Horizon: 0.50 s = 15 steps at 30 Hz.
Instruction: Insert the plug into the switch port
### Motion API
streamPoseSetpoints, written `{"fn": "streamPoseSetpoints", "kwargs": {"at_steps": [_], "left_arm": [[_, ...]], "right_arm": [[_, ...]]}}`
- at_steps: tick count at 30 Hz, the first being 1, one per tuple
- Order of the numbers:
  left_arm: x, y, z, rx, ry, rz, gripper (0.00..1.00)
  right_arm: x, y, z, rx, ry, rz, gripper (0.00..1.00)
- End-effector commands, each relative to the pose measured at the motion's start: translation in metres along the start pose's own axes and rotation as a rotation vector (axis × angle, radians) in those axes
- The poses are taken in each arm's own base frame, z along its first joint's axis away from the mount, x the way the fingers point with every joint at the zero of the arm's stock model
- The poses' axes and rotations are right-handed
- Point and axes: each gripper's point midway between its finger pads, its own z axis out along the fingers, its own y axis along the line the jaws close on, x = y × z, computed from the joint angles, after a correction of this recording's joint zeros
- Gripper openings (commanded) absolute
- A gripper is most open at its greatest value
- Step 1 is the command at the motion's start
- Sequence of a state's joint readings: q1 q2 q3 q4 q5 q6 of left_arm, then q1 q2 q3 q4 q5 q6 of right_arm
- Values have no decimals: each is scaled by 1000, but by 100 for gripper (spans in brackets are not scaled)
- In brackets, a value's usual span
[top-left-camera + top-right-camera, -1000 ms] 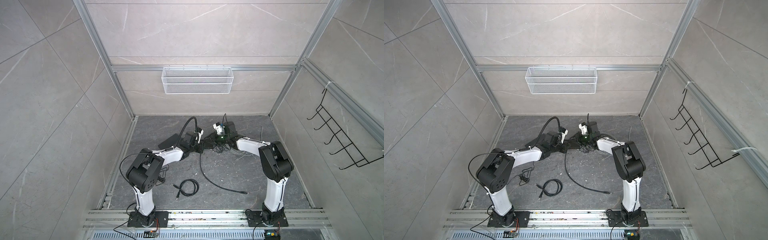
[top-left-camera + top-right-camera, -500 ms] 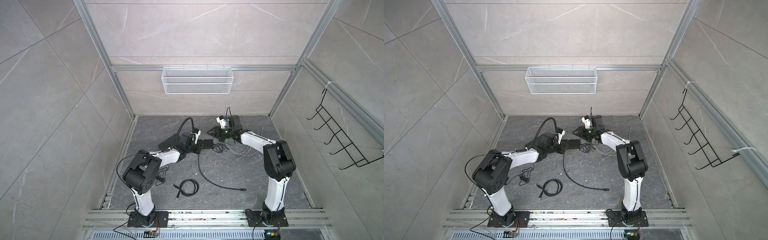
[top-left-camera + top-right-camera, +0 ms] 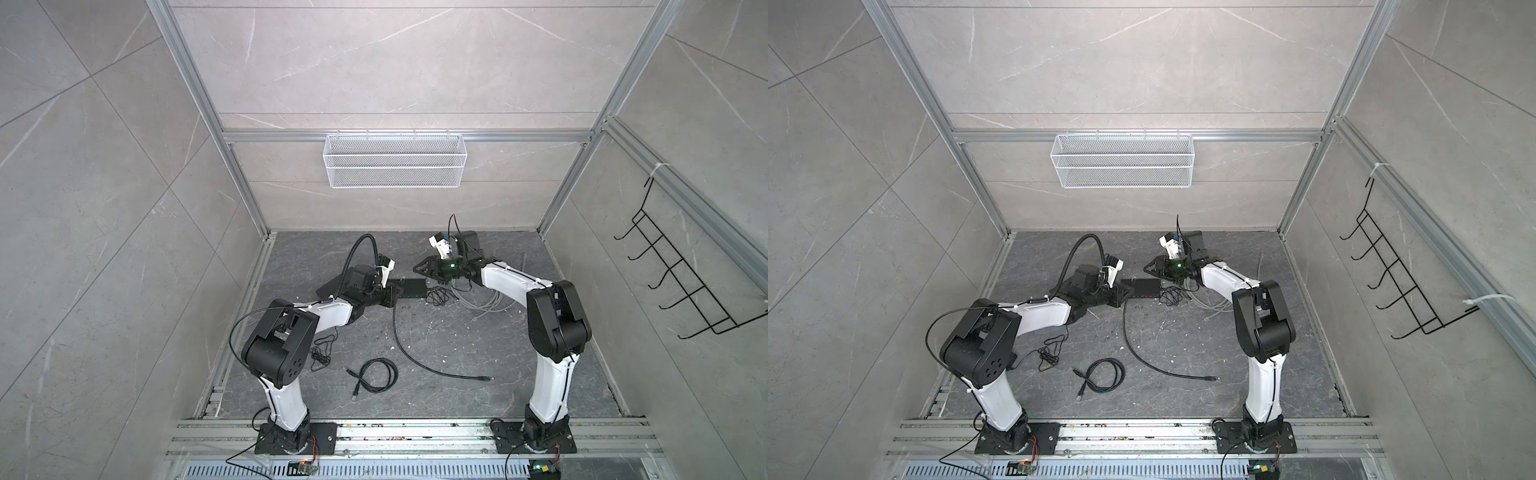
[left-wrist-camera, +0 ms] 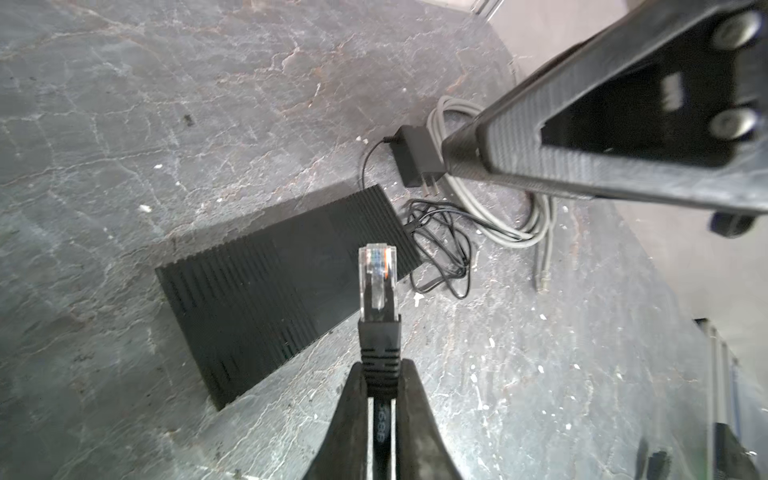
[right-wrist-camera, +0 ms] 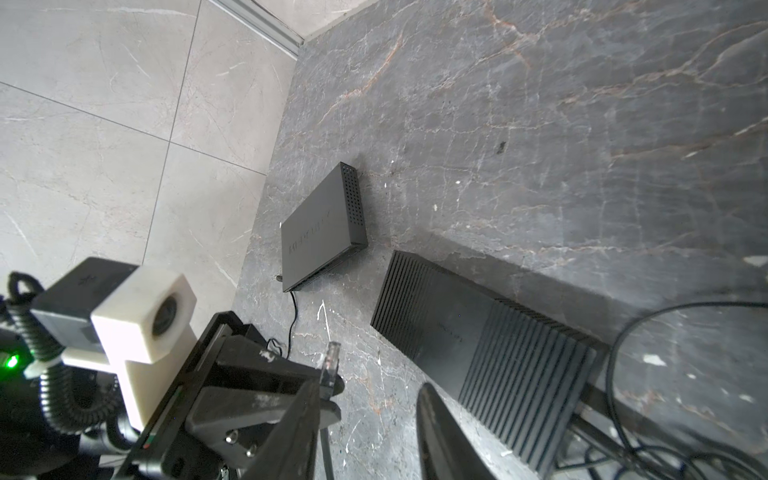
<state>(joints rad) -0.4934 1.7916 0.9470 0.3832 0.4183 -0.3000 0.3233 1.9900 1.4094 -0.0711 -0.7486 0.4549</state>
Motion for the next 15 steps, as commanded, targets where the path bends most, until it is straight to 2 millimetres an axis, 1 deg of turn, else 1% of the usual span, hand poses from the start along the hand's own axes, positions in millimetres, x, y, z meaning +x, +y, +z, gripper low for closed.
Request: {"fn": "streamPoseSetpoints", "kwargs": {"at_steps": [1, 6, 11, 15], "left_arm": [[-26, -20, -12, 112, -86, 24, 1], [-23, -13, -9, 111, -77, 9, 1], [-24, -9, -8, 103, -79, 0, 1], [-22, -5, -11, 79, -66, -4, 1]], "right_arm": [[10, 12, -4, -29, 23, -24, 41], [15, 16, -3, -51, 31, -43, 41], [10, -1, 8, 4, 47, -54, 41], [3, -4, 20, 38, 53, -84, 41]]}}
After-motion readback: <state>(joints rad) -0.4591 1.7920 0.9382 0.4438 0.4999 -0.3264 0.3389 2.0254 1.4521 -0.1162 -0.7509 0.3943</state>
